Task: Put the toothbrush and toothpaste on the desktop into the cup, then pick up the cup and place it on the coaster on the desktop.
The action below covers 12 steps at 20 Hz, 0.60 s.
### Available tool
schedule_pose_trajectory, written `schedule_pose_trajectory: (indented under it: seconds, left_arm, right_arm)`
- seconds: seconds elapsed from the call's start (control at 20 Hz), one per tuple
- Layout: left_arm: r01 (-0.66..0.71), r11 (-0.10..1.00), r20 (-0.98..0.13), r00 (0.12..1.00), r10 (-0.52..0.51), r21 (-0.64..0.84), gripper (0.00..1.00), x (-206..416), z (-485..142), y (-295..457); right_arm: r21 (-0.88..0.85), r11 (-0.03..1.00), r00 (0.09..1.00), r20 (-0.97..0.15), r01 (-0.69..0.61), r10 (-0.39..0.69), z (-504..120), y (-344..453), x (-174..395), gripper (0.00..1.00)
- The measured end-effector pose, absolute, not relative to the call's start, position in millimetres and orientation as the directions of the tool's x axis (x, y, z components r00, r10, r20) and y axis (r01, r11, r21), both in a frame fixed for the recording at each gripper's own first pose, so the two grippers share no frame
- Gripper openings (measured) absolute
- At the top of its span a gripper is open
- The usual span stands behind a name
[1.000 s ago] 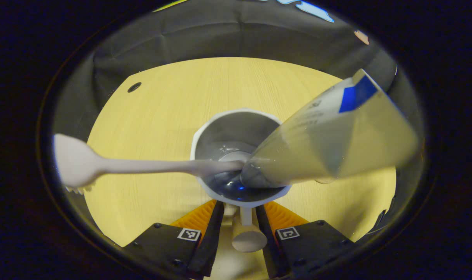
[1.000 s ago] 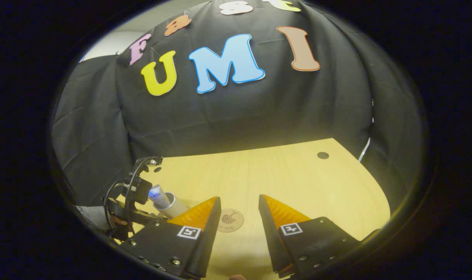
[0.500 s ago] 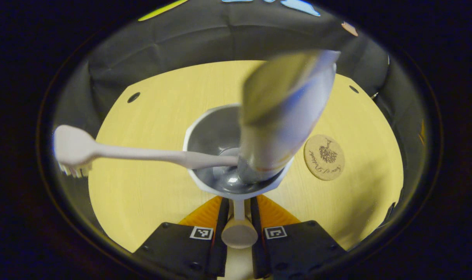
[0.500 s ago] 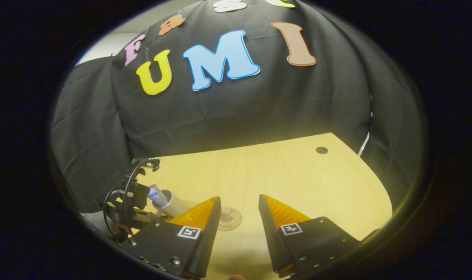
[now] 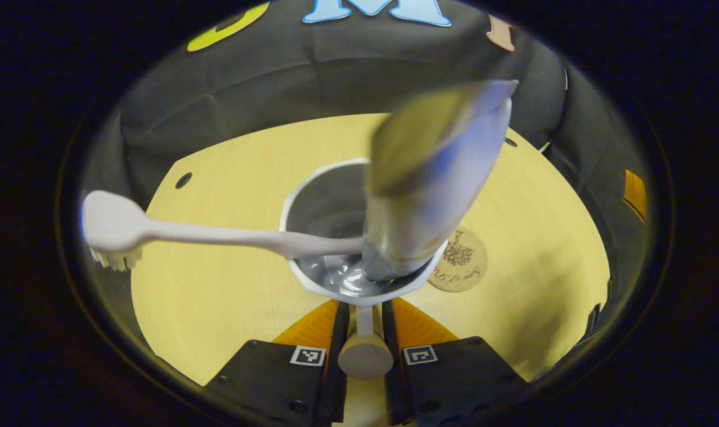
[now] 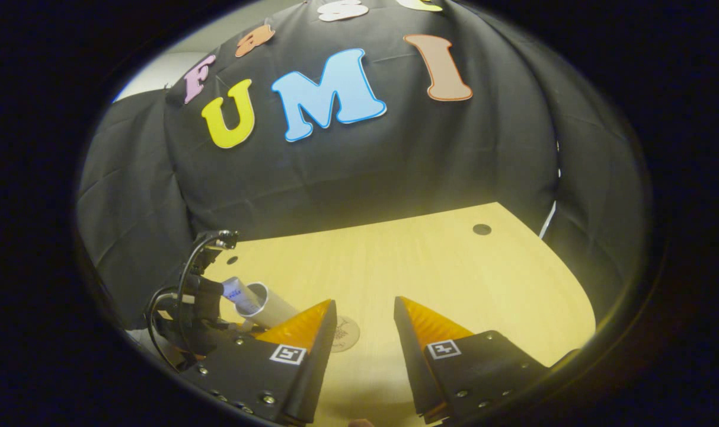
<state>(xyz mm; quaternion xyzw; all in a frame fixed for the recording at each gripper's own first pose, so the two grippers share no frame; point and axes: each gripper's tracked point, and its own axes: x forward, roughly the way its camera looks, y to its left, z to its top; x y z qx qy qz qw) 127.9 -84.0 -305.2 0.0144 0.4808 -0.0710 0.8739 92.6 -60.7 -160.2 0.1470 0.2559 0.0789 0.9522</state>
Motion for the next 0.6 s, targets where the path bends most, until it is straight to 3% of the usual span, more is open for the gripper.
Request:
schedule_pose_trajectory:
  seconds: [0.05,0.2,0.25,0.3,0.6]
  left_arm:
    - [0.155,0.987,-0.840,0.527,-0.128,-0.053,0.33,130,-303,-96]
    - [0.189,0.979,-0.840,0.518,-0.162,-0.072,0.33,133,-302,-127]
    - [0.198,0.977,-0.840,0.515,-0.169,-0.075,0.39,132,-303,-136]
    - [0.206,0.975,-0.842,0.510,-0.175,-0.078,0.33,133,-304,-143]
    - [0.224,0.971,-0.862,0.473,-0.181,-0.080,0.33,132,-316,-168]
  right_arm:
    - [0.318,0.945,0.857,-0.464,-0.072,0.222,-160,-63,92,0.59]
    - [0.317,0.947,0.858,-0.468,-0.062,0.213,-159,-70,89,0.59]
    - [0.318,0.946,0.857,-0.471,-0.056,0.209,-161,-74,89,0.59]
    - [0.322,0.946,0.856,-0.473,-0.050,0.206,-163,-77,87,0.59]
    - [0.334,0.942,0.856,-0.480,-0.022,0.190,-167,-96,79,0.59]
